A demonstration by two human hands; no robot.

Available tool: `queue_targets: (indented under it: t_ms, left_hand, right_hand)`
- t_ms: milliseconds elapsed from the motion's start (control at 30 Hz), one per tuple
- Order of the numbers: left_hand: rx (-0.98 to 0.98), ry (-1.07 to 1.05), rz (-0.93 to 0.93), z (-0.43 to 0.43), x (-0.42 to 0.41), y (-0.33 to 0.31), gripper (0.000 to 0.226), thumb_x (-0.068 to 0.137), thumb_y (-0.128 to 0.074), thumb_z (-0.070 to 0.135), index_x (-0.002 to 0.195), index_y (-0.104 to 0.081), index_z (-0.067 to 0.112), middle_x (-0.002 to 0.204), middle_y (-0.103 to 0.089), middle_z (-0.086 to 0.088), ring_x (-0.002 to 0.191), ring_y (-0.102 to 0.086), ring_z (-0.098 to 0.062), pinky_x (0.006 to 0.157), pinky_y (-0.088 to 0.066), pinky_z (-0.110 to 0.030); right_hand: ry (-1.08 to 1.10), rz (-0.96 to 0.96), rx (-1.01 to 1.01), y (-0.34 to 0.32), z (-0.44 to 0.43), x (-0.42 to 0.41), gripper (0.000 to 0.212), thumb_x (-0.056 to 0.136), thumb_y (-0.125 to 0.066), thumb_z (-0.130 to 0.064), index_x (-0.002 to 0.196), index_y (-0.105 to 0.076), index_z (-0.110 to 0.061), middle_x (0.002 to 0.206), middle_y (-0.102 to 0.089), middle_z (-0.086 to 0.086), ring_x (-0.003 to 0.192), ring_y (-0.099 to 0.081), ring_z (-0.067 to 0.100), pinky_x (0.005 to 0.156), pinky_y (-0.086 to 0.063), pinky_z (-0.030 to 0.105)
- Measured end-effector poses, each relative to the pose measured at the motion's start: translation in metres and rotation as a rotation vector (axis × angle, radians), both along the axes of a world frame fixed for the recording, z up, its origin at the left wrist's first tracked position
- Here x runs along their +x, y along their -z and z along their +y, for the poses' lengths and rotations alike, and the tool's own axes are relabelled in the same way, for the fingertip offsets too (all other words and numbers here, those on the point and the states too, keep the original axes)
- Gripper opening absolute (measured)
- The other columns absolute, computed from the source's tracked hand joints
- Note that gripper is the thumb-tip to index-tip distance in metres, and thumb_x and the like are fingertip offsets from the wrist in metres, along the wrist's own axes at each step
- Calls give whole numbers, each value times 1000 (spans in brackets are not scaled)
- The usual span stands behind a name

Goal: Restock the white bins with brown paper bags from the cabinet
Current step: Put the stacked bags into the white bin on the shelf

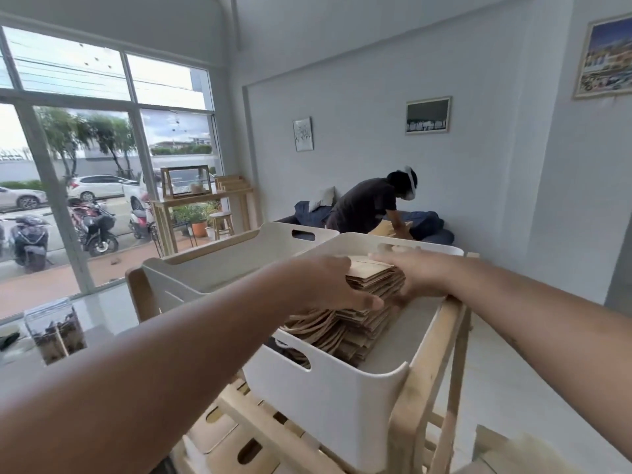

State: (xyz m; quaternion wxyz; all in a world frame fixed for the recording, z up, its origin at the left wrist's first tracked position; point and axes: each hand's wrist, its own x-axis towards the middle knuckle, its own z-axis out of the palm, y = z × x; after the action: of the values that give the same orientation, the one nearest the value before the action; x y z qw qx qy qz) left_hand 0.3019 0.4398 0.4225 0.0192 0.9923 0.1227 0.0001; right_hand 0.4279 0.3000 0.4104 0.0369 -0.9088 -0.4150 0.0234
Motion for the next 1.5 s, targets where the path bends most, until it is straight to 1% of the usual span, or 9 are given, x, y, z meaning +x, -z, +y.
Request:
queue_targets:
  t_ms: [67,167,333,467,833,933,1033,1167,1500]
  left_hand:
    - [126,-13,-10,-2,5,7,99,70,-49,89,145,-38,26,146,-50,0,130,-48,-26,101,-43,-42]
    - [257,-14,-126,-10,11,15,93,69,-52,87,133,-45,20,131,-60,0,116,-56,-25,80,-43,-36]
    - [303,-50,-146,-19,19,20,76,76,-61,68,128,-42,17,120,-63,-3,105,-59,-28,70,-39,-34]
    - [352,-64,-116,-21,20,24,65,87,-55,59,135,-43,16,127,-58,-8,113,-56,-30,73,-37,-35]
    - [332,-94,-74,-19,19,16,72,81,-49,74,127,-54,20,121,-62,-2,110,-57,-26,75,-38,-34]
    - [302,-95,-88,-21,16,6,81,79,-40,85,128,-55,22,123,-63,2,114,-56,-24,76,-36,-34]
    - [264,-97,-191,-25,11,-8,78,83,-35,81,131,-52,22,125,-62,1,116,-56,-24,77,-37,-35]
    - [232,-92,-236,-45,0,-29,63,91,-39,69,121,-56,17,108,-58,2,99,-54,-21,66,-34,-31]
    - [134,15,-392,-128,-34,-34,41,93,-48,55,113,-56,20,112,-61,1,99,-54,-23,80,-46,-36]
  right_hand:
    - [14,-42,-11,2,-3,6,73,75,-79,-34,139,-44,-31,140,-50,2,131,-41,25,101,-36,32]
    - [80,-60,-66,14,5,20,44,84,-68,-27,126,-56,-19,135,-53,6,125,-47,27,87,-41,30]
    - [200,-68,-33,17,17,36,43,89,-64,-24,129,-56,-9,124,-60,12,106,-58,29,75,-37,27]
    - [316,-108,-15,21,24,43,36,91,-64,-21,122,-60,-5,95,-56,9,83,-52,25,70,-38,28]
    - [354,-37,89,14,14,31,29,94,-50,-8,121,-58,0,106,-59,18,86,-48,25,73,-38,30]
    - [408,-95,164,9,5,22,29,91,-51,-8,118,-61,-3,96,-60,10,82,-56,26,60,-40,26]
    - [392,-77,224,3,-12,9,36,95,-46,-15,129,-59,-15,113,-62,10,94,-60,27,75,-49,30]
    - [345,-54,315,-8,-48,-12,40,99,-44,-22,139,-50,-19,133,-54,13,116,-54,32,95,-48,37]
    - [306,-102,306,-6,-166,-61,61,95,-48,-37,151,-28,-26,156,-29,9,138,-33,31,106,-39,43]
